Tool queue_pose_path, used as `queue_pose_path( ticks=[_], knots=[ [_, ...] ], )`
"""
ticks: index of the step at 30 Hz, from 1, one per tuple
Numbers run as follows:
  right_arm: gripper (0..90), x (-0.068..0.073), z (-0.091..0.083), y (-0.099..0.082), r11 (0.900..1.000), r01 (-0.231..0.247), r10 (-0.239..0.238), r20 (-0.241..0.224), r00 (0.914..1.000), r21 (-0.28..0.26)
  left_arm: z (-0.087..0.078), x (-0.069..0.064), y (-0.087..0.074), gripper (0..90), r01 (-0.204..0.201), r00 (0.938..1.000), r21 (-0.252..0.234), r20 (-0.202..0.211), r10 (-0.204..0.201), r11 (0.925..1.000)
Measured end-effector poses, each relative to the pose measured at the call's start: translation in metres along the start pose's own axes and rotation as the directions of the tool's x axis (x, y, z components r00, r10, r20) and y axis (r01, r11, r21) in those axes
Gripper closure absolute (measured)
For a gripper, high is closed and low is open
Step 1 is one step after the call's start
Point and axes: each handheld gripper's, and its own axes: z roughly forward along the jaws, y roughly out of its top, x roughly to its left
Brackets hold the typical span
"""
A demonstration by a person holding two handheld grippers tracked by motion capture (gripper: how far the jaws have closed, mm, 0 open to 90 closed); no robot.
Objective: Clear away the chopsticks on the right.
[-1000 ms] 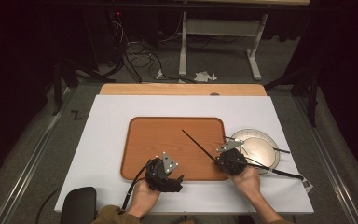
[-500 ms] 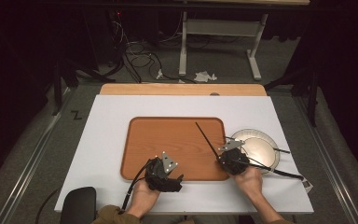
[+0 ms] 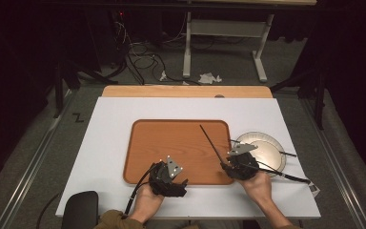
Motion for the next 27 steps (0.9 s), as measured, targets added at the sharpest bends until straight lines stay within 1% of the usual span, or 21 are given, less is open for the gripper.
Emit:
queue_pose_path(
  ticks=[4, 5, 8, 14, 15, 17, 18, 21, 23, 27],
  knots=[
    [60.8, -0.002, -0.007, 0.001, 0.9996, -0.01, 0.009, -0.017, 0.9998, -0.027, -0.001, 0.002, 0.0, 16.5, 0.004, 0.9999, -0.005, -0.009, -0.004, 1.0],
    [60.8, -0.003, -0.011, 0.001, 0.999, -0.018, 0.017, -0.018, 0.9997, -0.042, -0.001, 0.002, 0.0, 16.5, 0.007, 0.9999, -0.006, -0.01, -0.007, 1.0],
    [60.4, -0.006, -0.018, 0.001, 0.9973, -0.02, 0.019, -0.018, 0.9997, -0.07, 0.0, 0.002, 0.0, 16.5, 0.003, 0.9999, -0.001, -0.011, -0.003, 1.0],
    [59.1, -0.013, -0.03, 0.0, 0.9958, -0.028, 0.029, 0.004, 0.9996, -0.087, 0.0, 0.001, 0.0, 16.5, -0.001, 0.9999, -0.002, -0.012, 0.001, 1.0],
    [59.0, -0.014, -0.032, 0.0, 0.9947, -0.031, 0.031, 0.003, 0.9995, -0.098, 0.0, 0.001, 0.0, 16.5, 0.001, 0.9999, -0.003, -0.013, -0.001, 1.0],
    [59.0, -0.016, -0.034, 0.0, 0.9944, -0.031, 0.031, 0.004, 0.9995, -0.101, 0.0, 0.002, 0.0, 16.5, 0.003, 0.9999, -0.002, -0.015, -0.003, 1.0],
    [59.2, -0.018, -0.04, 0.0, 0.9927, -0.038, 0.037, -0.004, 0.9993, -0.114, 0.001, 0.002, 0.0, 16.5, 0.006, 0.9999, 0.0, -0.015, -0.006, 1.0],
    [57.3, -0.024, -0.047, -0.001, 0.9913, -0.035, 0.038, 0.021, 0.9991, -0.127, 0.001, 0.002, 0.0, 16.5, 0.0, 0.9999, 0.003, -0.014, 0.0, 1.0],
    [56.3, -0.028, -0.051, -0.002, 0.9882, -0.064, 0.068, 0.023, 0.9974, -0.139, 0.0, 0.001, 0.0, 16.5, 0.0, 0.9999, 0.0, -0.011, 0.0, 1.0],
    [55.8, -0.037, -0.06, -0.005, 0.9843, -0.087, 0.093, 0.029, 0.9952, -0.153, 0.0, 0.002, 0.0, 16.5, 0.002, 0.9999, -0.001, -0.014, -0.002, 1.0]
  ],
)
